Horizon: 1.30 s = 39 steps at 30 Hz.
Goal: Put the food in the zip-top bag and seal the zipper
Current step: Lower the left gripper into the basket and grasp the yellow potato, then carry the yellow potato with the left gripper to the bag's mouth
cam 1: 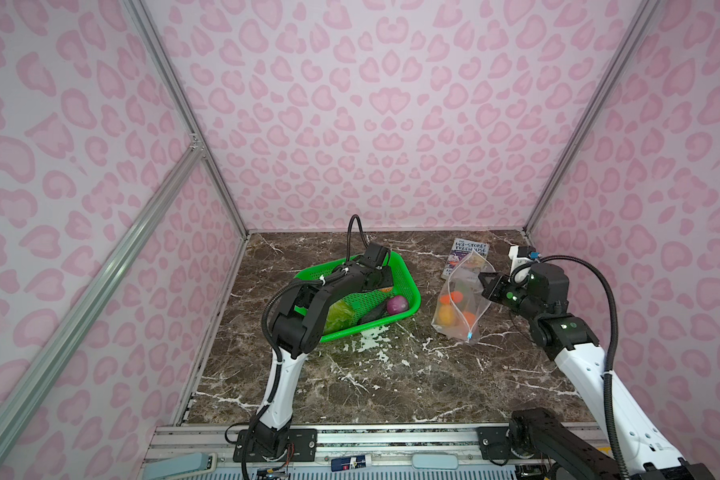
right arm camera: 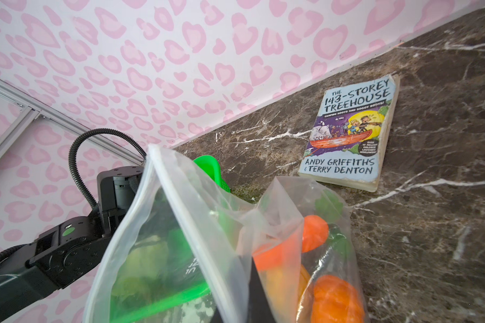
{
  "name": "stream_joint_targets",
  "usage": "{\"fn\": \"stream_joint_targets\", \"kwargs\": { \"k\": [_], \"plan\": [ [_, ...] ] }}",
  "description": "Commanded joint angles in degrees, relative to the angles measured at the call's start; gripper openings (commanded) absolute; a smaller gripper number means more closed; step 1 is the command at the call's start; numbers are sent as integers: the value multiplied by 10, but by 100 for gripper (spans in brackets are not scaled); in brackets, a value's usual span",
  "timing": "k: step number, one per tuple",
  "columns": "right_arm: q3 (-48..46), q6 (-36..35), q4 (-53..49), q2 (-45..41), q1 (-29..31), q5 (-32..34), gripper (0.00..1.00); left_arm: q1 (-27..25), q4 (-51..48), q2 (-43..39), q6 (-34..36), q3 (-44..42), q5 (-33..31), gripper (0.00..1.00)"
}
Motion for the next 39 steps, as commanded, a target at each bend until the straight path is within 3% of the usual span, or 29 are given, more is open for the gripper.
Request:
{"fn": "stream_joint_targets", "kwargs": {
  "k": [1,7,25,30,39],
  "plan": [
    [28,-43,-36,5,-1,19,0,2,8,-36,16,-21,-11,51],
    [77,-88,-101,32,0,31,0,2,24,-111,37,-72,4,51],
    [75,-11,39,178,105,9,0,-7,40,-320,36,-138,106,51],
    [83,0,57,203,117,12,0,-29,47,-360,28,-132,125,51],
    [80,5,57,190,118,30,0,-115,100,-385,22,-125,105,51]
  ]
}}
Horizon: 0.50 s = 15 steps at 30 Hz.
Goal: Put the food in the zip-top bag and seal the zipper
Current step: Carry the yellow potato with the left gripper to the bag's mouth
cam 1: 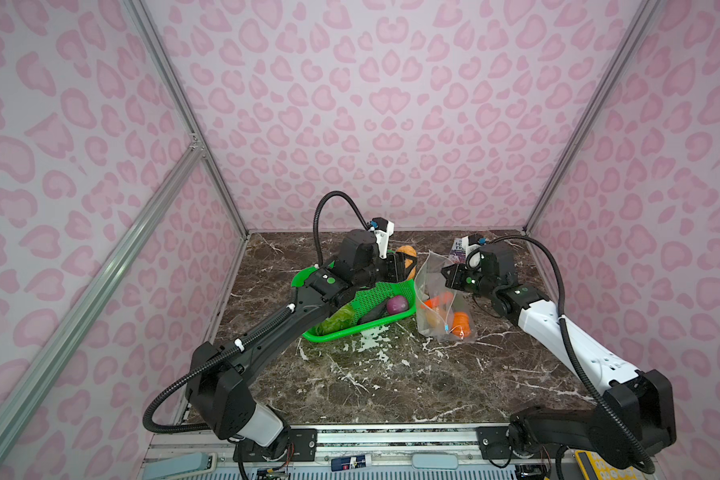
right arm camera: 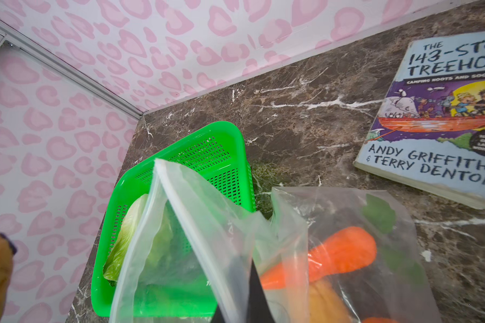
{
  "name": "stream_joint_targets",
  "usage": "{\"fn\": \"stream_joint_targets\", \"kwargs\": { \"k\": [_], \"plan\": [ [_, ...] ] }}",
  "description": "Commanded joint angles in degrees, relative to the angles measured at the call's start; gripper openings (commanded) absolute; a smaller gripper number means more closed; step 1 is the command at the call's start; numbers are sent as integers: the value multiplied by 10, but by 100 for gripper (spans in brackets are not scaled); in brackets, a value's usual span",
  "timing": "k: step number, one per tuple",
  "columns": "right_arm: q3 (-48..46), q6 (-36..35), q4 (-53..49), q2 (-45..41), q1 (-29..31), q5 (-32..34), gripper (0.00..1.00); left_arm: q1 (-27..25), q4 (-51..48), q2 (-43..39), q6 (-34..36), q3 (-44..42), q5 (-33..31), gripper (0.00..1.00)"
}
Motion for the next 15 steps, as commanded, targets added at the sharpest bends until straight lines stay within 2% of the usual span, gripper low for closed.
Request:
{"fn": "stream_joint_targets", "kwargs": {
  "k": [1,10,15],
  "plan": [
    [-6,8,17,-10,0,12,0,-22,54,1,-10,7,-10,51],
    [-39,39,35,-43,0,19,0,-74,120,60,-45,19,-23,51],
    [-52,48,44,-53,-1,19,0,-88,119,93,-55,21,-33,51]
  ]
}}
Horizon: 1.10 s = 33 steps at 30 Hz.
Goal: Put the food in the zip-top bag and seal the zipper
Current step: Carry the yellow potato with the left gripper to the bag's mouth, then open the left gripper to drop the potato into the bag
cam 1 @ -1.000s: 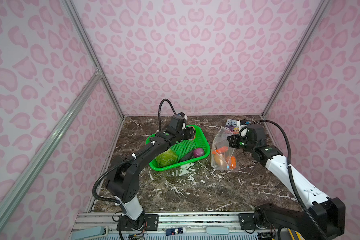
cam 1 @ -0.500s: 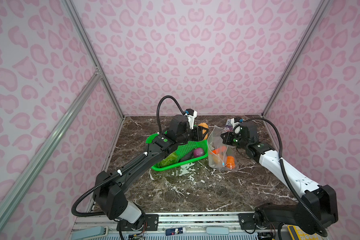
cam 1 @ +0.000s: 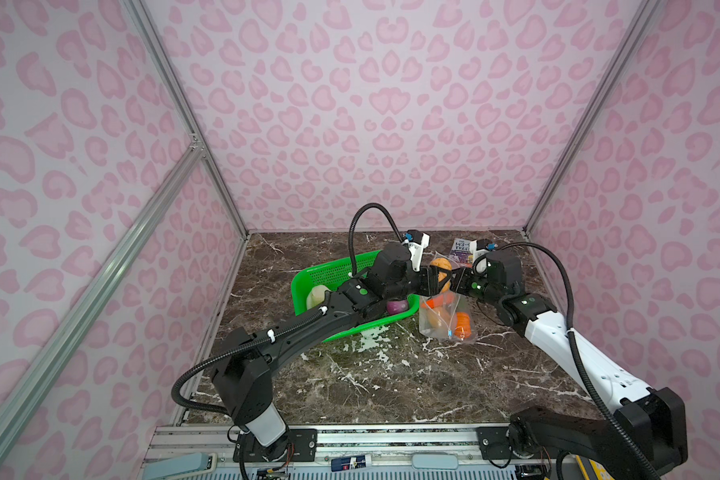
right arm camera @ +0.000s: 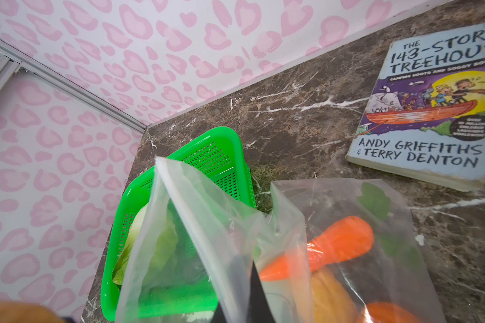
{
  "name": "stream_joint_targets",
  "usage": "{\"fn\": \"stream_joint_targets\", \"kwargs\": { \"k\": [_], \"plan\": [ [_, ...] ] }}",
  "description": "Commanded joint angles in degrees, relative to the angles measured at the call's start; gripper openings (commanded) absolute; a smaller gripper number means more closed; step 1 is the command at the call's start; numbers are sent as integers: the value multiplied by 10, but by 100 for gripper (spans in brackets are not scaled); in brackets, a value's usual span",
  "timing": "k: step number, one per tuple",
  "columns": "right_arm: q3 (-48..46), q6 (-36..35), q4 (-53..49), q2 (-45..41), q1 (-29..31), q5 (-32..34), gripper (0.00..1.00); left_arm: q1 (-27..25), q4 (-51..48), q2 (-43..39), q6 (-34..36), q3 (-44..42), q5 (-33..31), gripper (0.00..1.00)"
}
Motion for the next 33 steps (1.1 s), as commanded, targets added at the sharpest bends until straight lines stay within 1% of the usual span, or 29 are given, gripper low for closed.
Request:
{"fn": "stream_joint_targets", "kwargs": {
  "k": [1,9,17,21,27,33],
  "plan": [
    [-8,14,29,-7,-1,6,0,-1,26,17,-13,4,-16,51],
    [-17,16,31,-29,-8,10,0,-4,-18,34,12,-4,-41,51],
    [-15,15,31,-49,-8,5,0,-4,-89,51,56,19,-56,52],
    [-15,12,30,-48,-6,-2,0,-4,-134,61,78,44,-68,52],
    [-6,5,26,-38,8,1,0,-5,-204,88,99,85,-87,55],
    [3,3,23,-30,14,3,0,-4,-216,91,100,90,-87,61]
  ]
}}
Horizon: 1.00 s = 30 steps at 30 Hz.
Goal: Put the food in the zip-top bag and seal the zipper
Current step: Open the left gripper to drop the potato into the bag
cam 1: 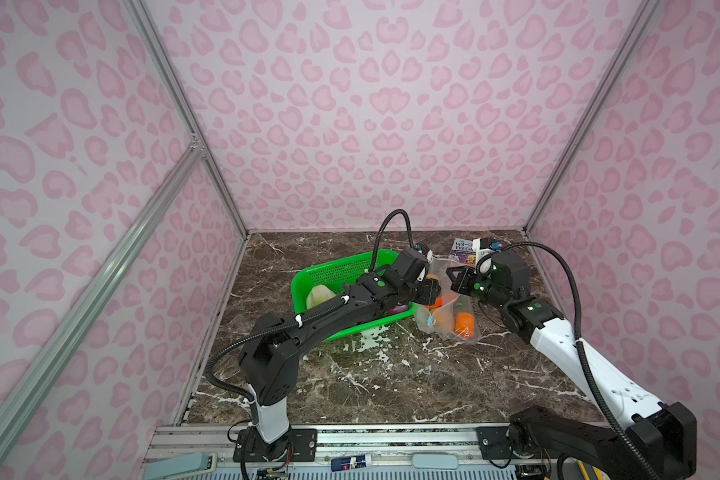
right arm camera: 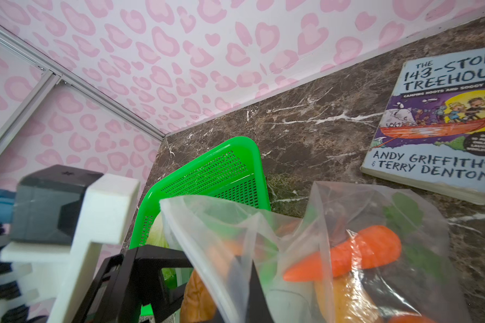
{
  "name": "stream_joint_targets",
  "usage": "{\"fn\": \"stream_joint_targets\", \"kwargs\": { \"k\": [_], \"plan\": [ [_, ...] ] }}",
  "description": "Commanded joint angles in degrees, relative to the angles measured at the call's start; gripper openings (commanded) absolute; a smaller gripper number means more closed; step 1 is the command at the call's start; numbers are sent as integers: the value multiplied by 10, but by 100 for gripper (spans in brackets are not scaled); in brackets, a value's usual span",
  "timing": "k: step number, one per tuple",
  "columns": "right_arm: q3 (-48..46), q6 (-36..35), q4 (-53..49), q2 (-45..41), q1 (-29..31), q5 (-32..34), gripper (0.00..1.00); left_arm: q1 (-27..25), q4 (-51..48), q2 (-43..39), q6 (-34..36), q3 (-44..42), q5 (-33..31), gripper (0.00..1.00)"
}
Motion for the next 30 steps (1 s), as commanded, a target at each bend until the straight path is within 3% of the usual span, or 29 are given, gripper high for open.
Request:
{"fn": "stream_joint_targets", "kwargs": {
  "k": [1,12,18,30],
  "plan": [
    [6,-7,8,5,3,4,0,0,-18,3,8,9,-5,63],
    [18,-16,-8,13,4,1,0,10,26,-25,-22,1,79,73],
    [15,-20,-10,8,4,7,0,16,54,-66,-30,-19,80,74],
    [10,-21,-15,-11,1,20,0,60,147,-188,-32,-144,72,74]
  ]
}}
